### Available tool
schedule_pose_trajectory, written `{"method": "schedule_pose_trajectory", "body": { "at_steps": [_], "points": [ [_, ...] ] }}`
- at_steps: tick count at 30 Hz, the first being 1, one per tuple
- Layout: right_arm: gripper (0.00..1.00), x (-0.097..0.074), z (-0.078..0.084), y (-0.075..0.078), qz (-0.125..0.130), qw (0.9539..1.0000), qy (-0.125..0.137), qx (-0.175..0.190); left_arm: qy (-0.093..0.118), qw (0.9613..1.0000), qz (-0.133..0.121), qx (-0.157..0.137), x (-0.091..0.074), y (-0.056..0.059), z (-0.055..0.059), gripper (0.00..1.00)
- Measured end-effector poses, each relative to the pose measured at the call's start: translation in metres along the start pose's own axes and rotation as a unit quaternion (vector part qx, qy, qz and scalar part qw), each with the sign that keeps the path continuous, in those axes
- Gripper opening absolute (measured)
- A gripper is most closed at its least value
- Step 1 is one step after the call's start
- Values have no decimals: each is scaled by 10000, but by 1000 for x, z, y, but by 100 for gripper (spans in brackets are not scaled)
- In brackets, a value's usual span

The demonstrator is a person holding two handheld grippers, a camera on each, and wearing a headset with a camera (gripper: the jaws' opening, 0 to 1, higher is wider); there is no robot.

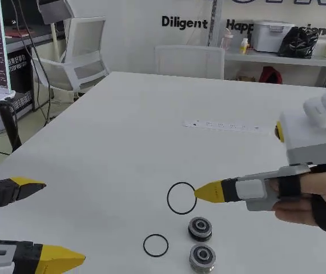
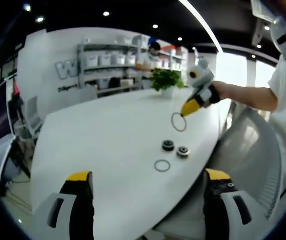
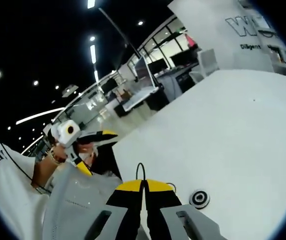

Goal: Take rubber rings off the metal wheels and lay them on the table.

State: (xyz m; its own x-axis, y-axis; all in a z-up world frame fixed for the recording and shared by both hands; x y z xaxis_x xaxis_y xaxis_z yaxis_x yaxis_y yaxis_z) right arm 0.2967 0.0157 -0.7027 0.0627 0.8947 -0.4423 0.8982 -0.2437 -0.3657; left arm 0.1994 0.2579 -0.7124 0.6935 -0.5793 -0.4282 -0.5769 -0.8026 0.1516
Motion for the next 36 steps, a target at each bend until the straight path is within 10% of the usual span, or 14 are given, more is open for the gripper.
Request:
{"method": "schedule_pose_trajectory", "body": {
  "at_steps": [19,36],
  "points": [
    [0,72,34,8,-59,9930,-1171,-137,62,9999,60,-74,0,2,-3,93],
    [0,89,70,27,319,9856,-1658,45,150,9998,-11,-143,0,2,-3,93]
  ]
}}
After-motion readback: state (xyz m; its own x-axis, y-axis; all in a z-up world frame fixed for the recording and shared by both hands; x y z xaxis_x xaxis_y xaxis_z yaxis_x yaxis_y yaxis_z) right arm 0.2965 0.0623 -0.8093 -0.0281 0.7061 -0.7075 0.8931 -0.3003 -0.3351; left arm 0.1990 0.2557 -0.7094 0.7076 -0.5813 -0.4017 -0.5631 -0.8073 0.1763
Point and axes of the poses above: the centre of the closed fingertips' face, and the gripper's own axes: x roughly forward along the fingers, y roughly to its right, z roughly out of its underside, the point moved 7 cm from there along -x, roughly backward along the fingers, and after that the axes turned 9 degrees about -x, right-handed, at the moved point
